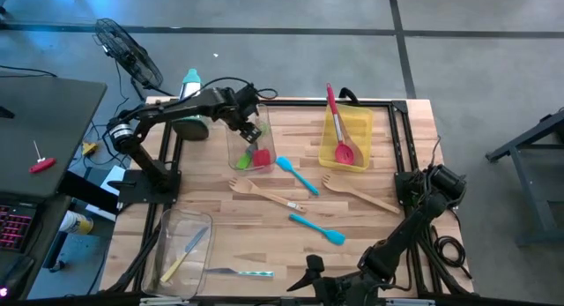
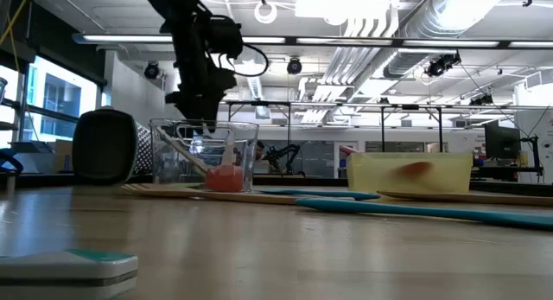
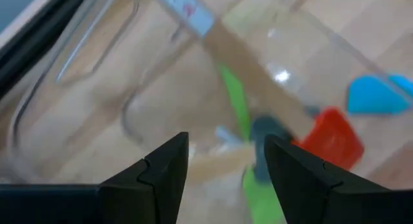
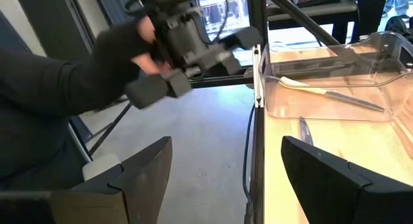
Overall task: Pick & Place Kitchen Items
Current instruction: Put the bottom blue spatula into the top transparent bin
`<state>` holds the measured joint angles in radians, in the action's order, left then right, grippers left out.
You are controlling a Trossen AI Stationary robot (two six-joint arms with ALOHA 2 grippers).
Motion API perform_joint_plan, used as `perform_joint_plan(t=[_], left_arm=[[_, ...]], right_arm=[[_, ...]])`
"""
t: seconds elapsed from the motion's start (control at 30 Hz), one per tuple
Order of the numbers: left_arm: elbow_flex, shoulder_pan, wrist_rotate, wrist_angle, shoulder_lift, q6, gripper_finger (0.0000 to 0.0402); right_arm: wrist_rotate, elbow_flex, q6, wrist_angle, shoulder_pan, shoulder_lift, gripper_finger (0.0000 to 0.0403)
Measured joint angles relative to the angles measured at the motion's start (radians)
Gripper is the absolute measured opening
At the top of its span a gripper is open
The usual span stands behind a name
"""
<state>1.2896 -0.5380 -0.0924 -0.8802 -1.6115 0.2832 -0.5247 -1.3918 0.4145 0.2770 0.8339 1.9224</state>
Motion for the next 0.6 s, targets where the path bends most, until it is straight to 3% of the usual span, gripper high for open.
perform_joint_plan(t=[0.3,0.6], left_arm=[[0.056,0.100,0.043,-0.381,0.000,0.065,0.0197],[0.056,0.390,0.085,-0.608,0.000,0.197,0.0197]], right_arm=[[0.000,0.000,0.010,0.004,0.004,0.000,0.0282],[0.001,0.000,0.009,0.000,0.004,0.000,0.0282]])
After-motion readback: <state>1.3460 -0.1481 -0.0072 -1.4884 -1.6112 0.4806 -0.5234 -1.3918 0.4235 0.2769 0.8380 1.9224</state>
